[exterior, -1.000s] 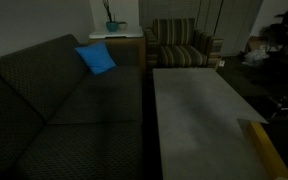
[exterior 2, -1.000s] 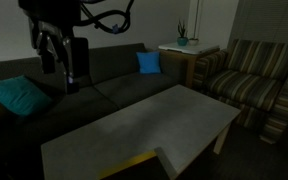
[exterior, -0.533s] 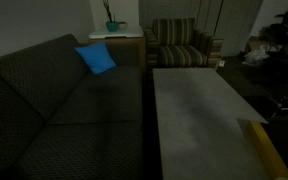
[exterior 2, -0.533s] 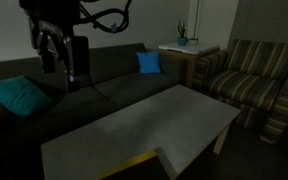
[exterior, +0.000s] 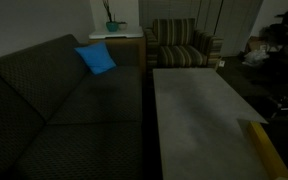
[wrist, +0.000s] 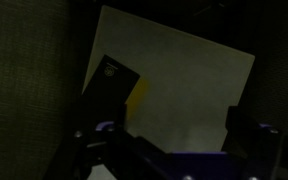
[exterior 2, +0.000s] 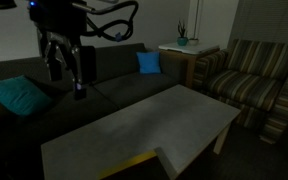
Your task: Open the first page of the book
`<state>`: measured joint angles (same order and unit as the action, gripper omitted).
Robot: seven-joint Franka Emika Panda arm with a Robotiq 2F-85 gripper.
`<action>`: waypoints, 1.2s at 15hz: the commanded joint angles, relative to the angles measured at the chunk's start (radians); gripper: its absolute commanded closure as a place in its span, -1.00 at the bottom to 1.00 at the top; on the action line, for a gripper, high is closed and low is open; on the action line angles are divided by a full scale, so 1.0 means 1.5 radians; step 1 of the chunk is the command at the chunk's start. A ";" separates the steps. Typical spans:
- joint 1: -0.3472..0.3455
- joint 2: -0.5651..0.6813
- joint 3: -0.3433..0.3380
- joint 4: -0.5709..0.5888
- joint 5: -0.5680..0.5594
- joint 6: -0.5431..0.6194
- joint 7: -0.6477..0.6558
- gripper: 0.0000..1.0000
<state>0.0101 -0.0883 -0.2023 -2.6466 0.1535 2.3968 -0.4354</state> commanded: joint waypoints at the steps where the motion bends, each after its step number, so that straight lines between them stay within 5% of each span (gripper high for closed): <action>1: -0.028 0.087 0.014 0.042 0.006 0.012 -0.012 -1.00; 7: -0.076 0.235 0.040 0.118 0.041 0.038 -0.039 -1.00; 8: -0.065 0.241 0.027 0.119 -0.040 0.046 0.049 -1.00; 9: -0.080 0.201 0.047 0.093 -0.004 0.035 0.004 -1.00; 18: -0.088 0.240 0.054 0.120 -0.042 0.039 0.051 -1.00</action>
<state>-0.0843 0.2730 -0.1556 -2.4675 0.1068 2.4573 -0.3713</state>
